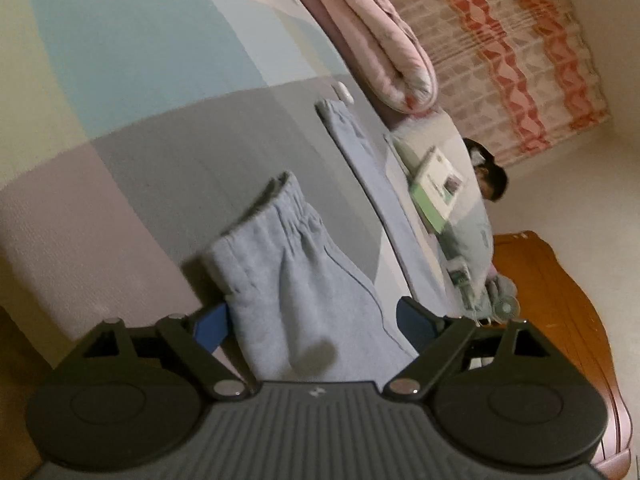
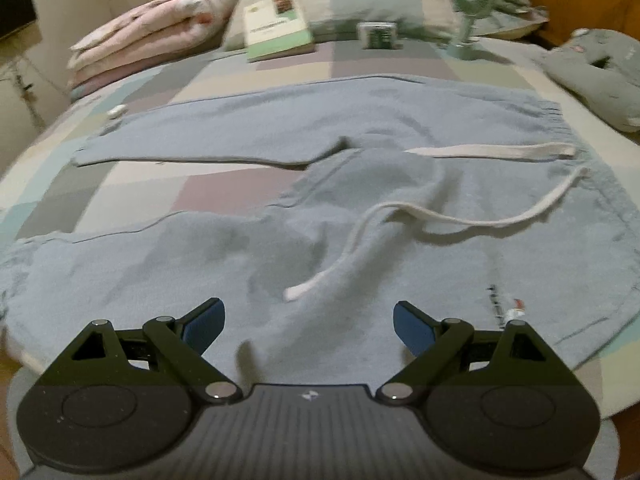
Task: Fold clothes
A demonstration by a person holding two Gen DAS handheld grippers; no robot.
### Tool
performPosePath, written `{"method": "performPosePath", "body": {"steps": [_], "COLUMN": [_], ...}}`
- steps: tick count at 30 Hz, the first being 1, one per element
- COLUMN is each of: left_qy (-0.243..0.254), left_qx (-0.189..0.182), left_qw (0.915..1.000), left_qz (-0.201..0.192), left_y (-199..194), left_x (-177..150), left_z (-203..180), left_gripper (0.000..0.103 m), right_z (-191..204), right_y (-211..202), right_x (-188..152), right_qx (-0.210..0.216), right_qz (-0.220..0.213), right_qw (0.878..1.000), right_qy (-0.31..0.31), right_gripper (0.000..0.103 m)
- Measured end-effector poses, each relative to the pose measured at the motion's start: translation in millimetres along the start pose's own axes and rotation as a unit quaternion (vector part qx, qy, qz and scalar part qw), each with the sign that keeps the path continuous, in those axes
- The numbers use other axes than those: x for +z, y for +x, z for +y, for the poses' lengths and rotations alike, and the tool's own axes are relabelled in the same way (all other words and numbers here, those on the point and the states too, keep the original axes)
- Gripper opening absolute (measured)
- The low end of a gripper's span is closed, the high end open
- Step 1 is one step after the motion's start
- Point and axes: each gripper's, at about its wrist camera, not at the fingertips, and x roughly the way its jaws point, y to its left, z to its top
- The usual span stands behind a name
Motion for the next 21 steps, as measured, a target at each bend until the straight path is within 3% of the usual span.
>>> {"method": "performPosePath", "body": {"steps": [4, 6, 7, 10, 13, 21], "left_qy": [0.037, 0.064, 0.049, 0.004, -0.016, 0.010], "left_qx": [-0.046, -0.028, -0.018, 0.011, 0.020, 0.018], "left_qw": [0.9981, 0.9976, 0.9986, 0.9998, 0.9991, 0.9993], "left_qz": [0.019, 0.001, -0.004, -0.018, -0.032, -0.030], "left_y": [-1, 0, 1, 3, 1, 12], "left_x": [-10, -10, -8, -2, -2, 4], "left_z": [-18, -22, -15, 5, 18, 13], "left_gripper": [0.085, 0.084, 0.079, 0.048, 0.032, 0.028], "right_z": [13, 17, 18, 27, 42, 88], "right_y": [-5, -5, -5, -5, -7, -12], "right_x": [-1, -1, 0, 0, 0, -3], "right_qx": [0.003, 0.008, 0.021, 0.063, 0.100, 0.166], "right_qz": [-0.005, -0.003, 0.001, 0.022, 0.040, 0.081], "right_qw": [1.000, 0.999, 0.999, 0.997, 0.992, 0.971], "right_qy": [-0.029, -0.035, -0.034, -0.044, -0.070, -0.153], "right_gripper": [0.094, 0.094, 0.094, 0.094, 0.099, 0.103]}}
